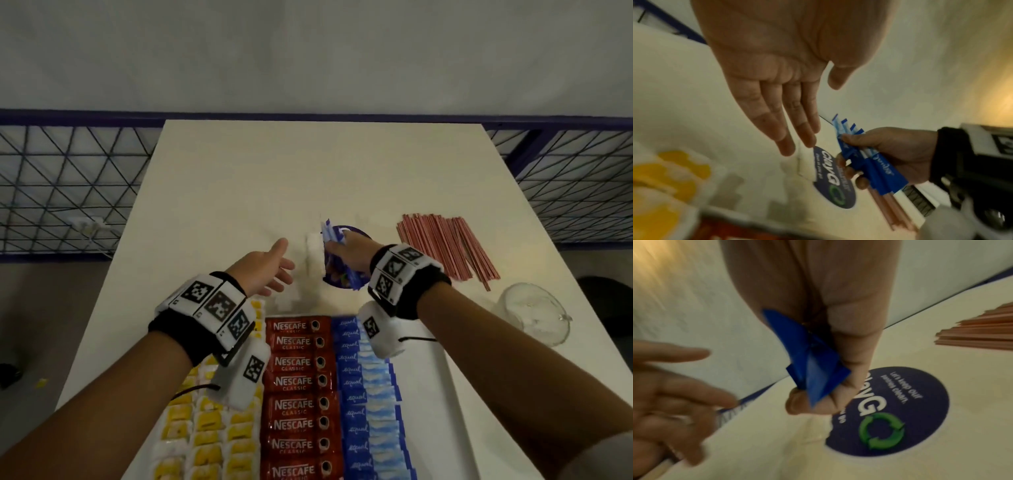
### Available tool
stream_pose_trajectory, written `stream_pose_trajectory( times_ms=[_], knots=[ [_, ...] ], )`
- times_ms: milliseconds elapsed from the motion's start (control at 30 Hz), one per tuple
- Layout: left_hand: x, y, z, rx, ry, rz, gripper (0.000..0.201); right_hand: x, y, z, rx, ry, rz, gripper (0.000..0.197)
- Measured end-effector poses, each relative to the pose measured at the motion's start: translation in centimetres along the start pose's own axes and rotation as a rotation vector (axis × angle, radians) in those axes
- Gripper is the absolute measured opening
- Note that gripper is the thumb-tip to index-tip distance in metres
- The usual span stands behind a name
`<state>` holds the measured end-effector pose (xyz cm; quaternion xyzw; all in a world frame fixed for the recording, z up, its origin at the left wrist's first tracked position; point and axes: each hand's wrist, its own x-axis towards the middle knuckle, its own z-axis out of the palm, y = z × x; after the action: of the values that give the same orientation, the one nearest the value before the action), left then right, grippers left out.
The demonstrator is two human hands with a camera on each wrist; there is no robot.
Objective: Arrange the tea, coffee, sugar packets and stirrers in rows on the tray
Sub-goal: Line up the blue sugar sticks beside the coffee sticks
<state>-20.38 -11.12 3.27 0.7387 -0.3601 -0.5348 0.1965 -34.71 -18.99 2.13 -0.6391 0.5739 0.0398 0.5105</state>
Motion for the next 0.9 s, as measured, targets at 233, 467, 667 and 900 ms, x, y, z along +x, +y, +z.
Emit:
stream_pose_trajectory(
  times_ms=[233,467,667,900],
  knots=[
    [-2.2,1.2,3.6,-0.449,-0.224,-0.165,0.058,-5.2,0.2,3.1,0.229,-0.162,-0.222,0.021],
    [-3.5,-0.3,7.0,-0.546,-0.039,-0.055,0.034,-7.8,3.2,3.4,0.309,-0.193,-0.229,0.032],
    [-4.9,-1.2,9.0,-0.588,0.104,0.028,0.027,-9.8,5.8,2.4,0.447,-0.385,-0.154,0.034],
    [-6.0,-0.6,10.6,-0.961,0.105,0.119,0.023,-10.5,8.9,2.0,0.510,-0.280,-0.186,0.003]
  ],
)
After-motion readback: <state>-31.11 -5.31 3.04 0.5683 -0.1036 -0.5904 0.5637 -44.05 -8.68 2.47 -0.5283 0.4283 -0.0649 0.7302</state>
